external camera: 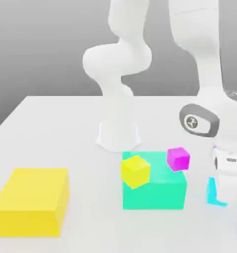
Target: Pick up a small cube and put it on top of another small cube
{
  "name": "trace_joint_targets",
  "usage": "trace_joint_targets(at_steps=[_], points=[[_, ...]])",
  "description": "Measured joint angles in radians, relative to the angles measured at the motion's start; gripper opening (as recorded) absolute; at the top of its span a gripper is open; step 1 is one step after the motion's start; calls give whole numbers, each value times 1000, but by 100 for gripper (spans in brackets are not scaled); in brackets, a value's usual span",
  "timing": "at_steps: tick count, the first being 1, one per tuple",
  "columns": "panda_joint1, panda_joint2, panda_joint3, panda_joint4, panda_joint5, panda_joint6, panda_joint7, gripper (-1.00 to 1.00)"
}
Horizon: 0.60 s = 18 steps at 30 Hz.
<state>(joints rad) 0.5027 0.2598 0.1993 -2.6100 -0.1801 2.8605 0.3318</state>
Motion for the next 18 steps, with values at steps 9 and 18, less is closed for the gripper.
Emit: trace_joint_targets(at_steps=[9, 18], points=[[-166, -327, -24, -75, 134, -245, 34, -100], [-326, -653, -139, -157, 185, -488, 205, -100]])
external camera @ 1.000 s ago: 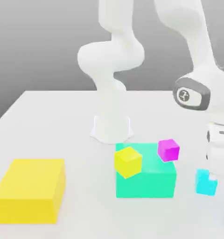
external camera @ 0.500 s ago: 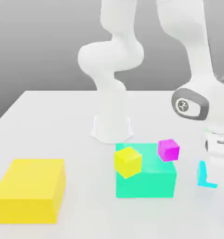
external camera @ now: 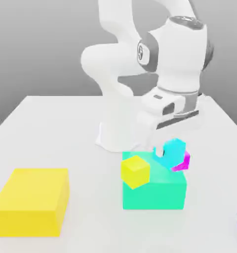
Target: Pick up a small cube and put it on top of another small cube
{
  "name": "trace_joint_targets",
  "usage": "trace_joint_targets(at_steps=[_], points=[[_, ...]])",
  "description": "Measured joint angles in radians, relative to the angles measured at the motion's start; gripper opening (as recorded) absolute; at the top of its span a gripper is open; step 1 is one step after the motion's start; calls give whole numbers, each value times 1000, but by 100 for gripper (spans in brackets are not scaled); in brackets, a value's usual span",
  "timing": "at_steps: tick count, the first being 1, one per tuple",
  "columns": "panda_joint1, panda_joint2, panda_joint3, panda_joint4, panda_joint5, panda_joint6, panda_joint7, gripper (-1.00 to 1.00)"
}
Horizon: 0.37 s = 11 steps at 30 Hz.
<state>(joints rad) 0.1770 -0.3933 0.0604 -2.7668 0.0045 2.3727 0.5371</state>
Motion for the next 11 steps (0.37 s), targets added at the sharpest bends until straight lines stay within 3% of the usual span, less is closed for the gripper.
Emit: trace_joint_targets(at_steps=[3, 8, 9, 11], points=[[-57, -86, -31, -28, 13, -57, 52, -100], [-78, 26, -29, -88, 19, 115, 63, -100], [-79, 43, -28, -95, 18, 138, 64, 100], [-79, 43, -28, -95, 19, 138, 64, 100]])
